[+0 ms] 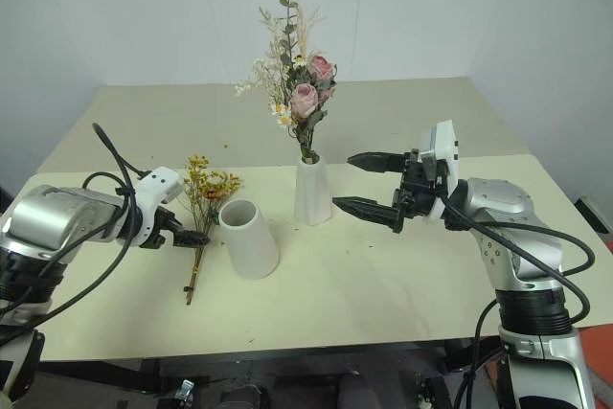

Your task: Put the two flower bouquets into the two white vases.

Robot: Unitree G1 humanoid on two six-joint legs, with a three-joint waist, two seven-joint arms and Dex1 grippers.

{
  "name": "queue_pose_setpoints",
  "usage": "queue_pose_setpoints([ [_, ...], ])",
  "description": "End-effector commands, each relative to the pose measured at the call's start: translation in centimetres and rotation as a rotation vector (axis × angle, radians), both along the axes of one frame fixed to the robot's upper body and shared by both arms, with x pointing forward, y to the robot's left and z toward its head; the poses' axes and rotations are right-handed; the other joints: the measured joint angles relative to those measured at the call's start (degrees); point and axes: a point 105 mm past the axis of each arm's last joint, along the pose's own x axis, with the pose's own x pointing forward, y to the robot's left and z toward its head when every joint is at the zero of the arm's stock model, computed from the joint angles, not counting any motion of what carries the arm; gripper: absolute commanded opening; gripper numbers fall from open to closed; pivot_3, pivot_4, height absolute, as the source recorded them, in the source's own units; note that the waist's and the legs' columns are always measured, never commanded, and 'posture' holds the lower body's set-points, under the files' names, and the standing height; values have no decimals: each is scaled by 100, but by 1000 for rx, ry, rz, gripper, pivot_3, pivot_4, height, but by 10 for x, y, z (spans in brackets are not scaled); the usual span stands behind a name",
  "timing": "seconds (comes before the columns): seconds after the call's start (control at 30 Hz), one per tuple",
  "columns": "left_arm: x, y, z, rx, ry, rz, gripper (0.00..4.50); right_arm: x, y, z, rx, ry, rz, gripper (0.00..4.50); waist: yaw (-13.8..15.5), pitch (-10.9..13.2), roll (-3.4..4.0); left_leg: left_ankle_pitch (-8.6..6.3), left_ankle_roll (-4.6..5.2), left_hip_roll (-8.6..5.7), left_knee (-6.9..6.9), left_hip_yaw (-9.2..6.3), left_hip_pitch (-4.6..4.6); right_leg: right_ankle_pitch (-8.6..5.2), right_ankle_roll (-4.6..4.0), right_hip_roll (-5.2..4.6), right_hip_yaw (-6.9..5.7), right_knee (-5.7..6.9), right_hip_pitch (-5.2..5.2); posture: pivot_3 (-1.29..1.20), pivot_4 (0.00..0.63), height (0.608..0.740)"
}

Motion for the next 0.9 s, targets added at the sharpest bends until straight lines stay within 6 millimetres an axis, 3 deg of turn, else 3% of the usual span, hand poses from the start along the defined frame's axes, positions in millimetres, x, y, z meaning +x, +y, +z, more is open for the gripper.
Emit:
queue_pose_setpoints([
  [0.03, 3, 3, 0, 45, -6, 20, 4500, -12, -1, 19, 1, -88, 53, 4474, 3, 0, 0, 0, 0, 0, 0, 0, 1, 0, 0, 0, 0, 1, 0, 0, 150, 740],
  [0.23, 12, 2, -16, 46, 26, 71, 4500, -18, -1, 19, -11, -93, 104, 4474, 34, 0, 0, 0, 0, -1, 0, 0, 9, 0, 0, -1, 0, 2, 7, 0, 150, 740],
  [0.37, 22, 6, -22, 58, 26, 124, 3642, -20, -2, 18, -15, -92, 120, 4500, 75, -1, 1, 0, 0, -2, 0, 0, 25, 0, 0, -1, 0, 5, 21, 0, 150, 740],
  [0.5, 26, 7, -22, 55, 24, 136, 2378, -21, -3, 17, -18, -90, 127, 4500, 105, -2, 2, 1, -1, -2, 0, 0, 31, 0, 0, -1, 0, 7, 24, 0, 150, 740],
  [0.77, 36, 25, -2, 56, -70, 185, 59, -22, -6, 14, -23, -80, 125, 4500, 114, -2, 2, 1, -2, -3, 0, 0, 27, 0, 0, -1, 0, 7, 20, 0, 150, 740],
  [0.9, 44, 26, 27, 5, -254, 128, 26, -21, -7, 12, -23, -75, 122, 4500, 108, -1, 2, 1, -2, -2, 1, 0, 14, 0, 0, -1, 0, 6, 10, 0, 150, 740],
])
